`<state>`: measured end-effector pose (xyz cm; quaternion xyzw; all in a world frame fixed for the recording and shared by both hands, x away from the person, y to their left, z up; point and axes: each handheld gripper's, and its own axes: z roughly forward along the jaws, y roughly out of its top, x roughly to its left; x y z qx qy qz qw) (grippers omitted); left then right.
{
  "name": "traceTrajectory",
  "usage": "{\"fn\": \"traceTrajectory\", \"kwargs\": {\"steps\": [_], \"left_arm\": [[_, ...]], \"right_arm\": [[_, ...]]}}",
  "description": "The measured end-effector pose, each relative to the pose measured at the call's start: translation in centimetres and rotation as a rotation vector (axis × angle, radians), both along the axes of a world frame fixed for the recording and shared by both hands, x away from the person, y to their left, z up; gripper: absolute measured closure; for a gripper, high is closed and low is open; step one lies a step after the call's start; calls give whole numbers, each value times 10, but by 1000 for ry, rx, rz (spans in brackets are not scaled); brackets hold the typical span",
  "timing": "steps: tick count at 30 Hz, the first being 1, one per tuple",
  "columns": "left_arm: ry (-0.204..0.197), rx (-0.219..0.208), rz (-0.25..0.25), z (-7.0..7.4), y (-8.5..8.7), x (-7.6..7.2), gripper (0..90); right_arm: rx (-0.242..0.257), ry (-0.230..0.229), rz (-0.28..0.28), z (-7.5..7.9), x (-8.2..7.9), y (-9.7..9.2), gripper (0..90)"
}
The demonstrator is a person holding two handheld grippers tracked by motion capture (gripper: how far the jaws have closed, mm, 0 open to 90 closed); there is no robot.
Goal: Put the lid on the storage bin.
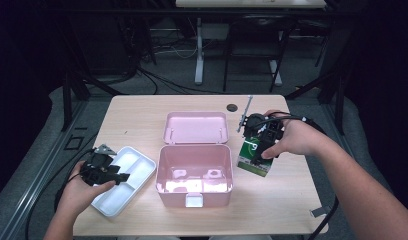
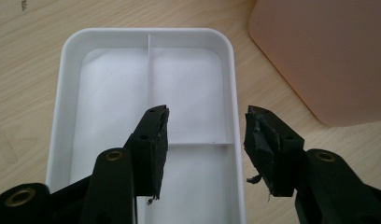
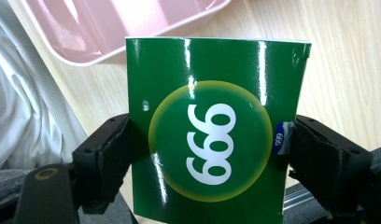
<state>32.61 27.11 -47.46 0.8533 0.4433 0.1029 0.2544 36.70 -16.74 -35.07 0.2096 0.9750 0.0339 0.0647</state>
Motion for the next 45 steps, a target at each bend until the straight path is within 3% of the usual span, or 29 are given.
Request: {"fn": "traceTrajectory", "kwargs": {"steps": [10,24,34,45], "left_arm": [[3,2,-2,-1,-1,1,493],[8,1,-6,-2,-1,0,493],[2,-7,-5,-1,1,0,494],[6,-3,-9,-2,-1,1,494]], "right_arm": [[18,-21,43,16,-5,20,174],[16,-22,121,18,-8,60,173],[6,-18,166,11,-9,81,173],[0,-20,197,2,-10,91,173]]}}
